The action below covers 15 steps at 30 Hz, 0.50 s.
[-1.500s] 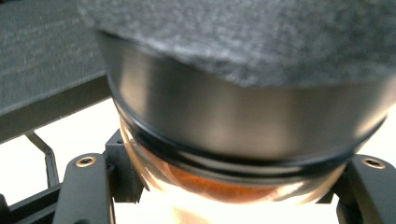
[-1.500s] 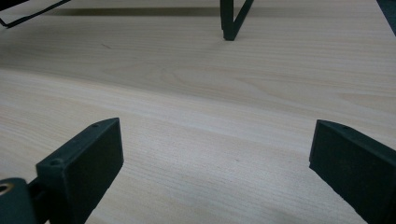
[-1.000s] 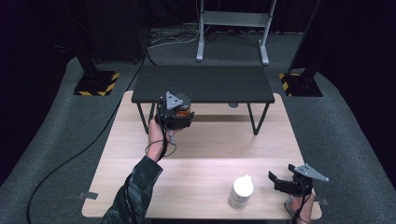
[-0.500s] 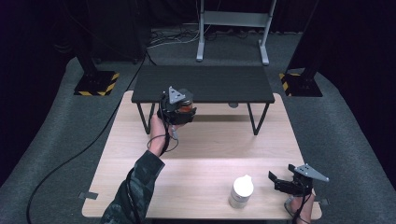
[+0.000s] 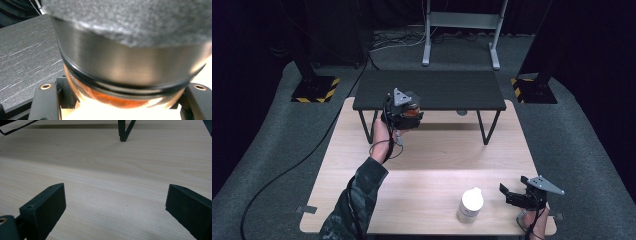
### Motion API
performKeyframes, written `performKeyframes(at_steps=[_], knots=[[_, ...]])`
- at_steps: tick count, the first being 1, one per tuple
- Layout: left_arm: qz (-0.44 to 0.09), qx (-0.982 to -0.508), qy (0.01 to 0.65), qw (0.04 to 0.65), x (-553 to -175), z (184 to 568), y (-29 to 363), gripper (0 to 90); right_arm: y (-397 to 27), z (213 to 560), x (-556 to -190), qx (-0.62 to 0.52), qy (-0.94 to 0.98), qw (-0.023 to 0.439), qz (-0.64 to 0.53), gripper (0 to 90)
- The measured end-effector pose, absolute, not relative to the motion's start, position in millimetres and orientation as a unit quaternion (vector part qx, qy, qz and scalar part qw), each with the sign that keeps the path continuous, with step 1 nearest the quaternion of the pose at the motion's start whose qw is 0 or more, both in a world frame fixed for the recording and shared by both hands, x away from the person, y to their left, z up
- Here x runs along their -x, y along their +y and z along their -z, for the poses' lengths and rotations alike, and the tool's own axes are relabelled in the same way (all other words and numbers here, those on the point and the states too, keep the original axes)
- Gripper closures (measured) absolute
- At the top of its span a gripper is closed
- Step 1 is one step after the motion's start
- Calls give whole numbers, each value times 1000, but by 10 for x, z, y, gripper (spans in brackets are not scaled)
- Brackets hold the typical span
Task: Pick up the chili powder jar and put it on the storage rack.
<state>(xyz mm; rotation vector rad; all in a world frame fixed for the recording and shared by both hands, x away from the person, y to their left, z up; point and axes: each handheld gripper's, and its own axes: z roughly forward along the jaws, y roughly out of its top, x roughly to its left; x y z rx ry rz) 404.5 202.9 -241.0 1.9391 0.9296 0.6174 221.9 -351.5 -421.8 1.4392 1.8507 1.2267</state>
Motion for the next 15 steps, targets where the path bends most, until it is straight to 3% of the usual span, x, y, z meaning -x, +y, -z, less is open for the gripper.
performKeyframes(at_steps=[15], knots=[[-241, -778, 371, 446, -4108, 2249, 2057, 317, -3516, 4221, -2215, -528, 677, 246, -450, 18]])
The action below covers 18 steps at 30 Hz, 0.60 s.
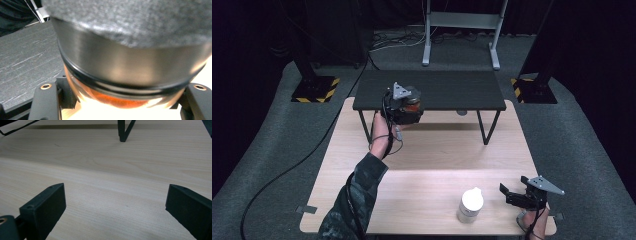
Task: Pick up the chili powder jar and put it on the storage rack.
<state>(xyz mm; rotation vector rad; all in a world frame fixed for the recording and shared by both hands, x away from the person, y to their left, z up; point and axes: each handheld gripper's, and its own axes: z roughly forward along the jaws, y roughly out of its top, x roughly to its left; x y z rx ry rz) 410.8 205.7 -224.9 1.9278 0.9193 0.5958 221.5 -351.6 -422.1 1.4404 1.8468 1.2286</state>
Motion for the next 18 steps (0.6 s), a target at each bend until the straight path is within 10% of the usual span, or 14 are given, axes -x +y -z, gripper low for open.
performKeyframes(at_steps=[18], knots=[[-247, -780, 374, 437, -4308, 2070, 1977, 317, -3522, 4224, -2214, -528, 676, 245, -452, 17]])
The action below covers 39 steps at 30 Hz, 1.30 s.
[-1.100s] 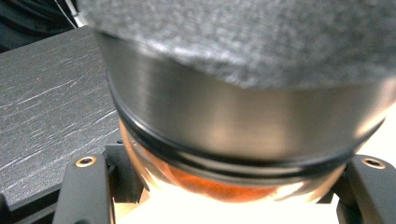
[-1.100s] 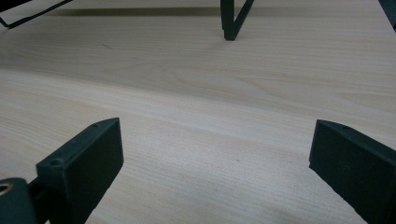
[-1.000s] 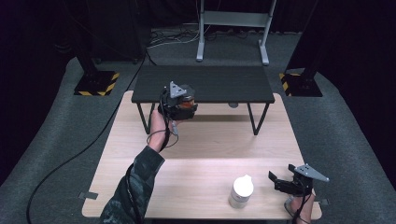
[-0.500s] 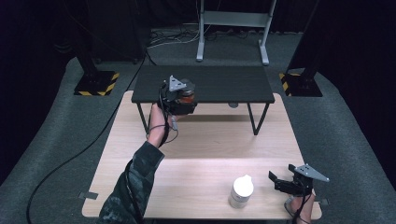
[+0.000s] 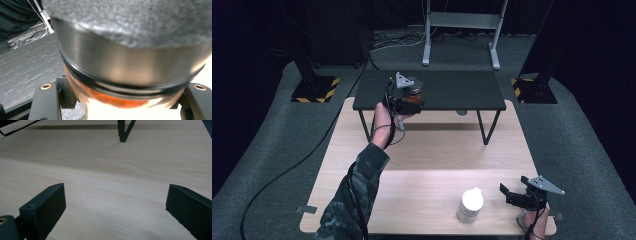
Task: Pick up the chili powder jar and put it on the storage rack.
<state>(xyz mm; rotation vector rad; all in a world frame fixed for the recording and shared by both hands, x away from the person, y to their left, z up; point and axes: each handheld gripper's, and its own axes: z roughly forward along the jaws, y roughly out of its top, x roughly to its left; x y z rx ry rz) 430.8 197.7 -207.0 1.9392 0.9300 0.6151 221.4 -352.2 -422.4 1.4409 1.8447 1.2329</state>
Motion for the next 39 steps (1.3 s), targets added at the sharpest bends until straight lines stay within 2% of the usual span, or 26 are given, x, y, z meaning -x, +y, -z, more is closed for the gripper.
performKeyframes(at_steps=[22, 39], knots=[[-230, -778, 402, 424, -4660, 2039, 1943, 317, -3533, 4229, -2212, -528, 675, 244, -454, 17], [-207, -777, 409, 432, -4794, 2073, 2005, 317, -3533, 4227, -2214, -528, 675, 243, -454, 17]])
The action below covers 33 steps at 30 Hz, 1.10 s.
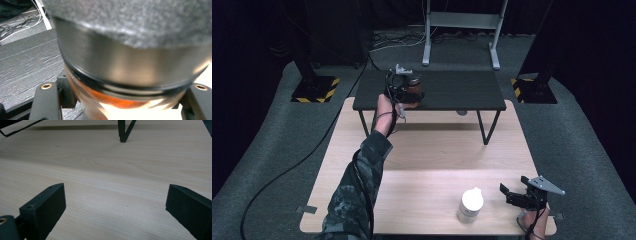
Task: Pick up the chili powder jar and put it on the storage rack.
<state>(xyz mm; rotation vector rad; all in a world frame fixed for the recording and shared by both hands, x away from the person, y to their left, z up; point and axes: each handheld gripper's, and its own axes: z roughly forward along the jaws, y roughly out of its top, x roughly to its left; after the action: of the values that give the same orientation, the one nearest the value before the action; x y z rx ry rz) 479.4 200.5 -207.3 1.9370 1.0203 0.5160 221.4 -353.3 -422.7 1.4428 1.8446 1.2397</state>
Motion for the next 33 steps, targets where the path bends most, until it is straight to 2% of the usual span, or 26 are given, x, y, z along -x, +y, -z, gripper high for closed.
performKeyframes(at_steps=[12, 22, 33], knots=[[-202, -788, 409, 414, -4828, 2000, 1970, 306, -3540, 4229, -2215, -528, 675, 242, -455, 18], [-175, -809, 406, 387, -4813, 1934, 2018, 95, -3535, 4227, -2222, -527, 677, 243, -454, 17], [-181, -830, 381, 365, -4377, 2034, 2161, 46, -3532, 4219, -2233, -528, 678, 241, -451, 18]])
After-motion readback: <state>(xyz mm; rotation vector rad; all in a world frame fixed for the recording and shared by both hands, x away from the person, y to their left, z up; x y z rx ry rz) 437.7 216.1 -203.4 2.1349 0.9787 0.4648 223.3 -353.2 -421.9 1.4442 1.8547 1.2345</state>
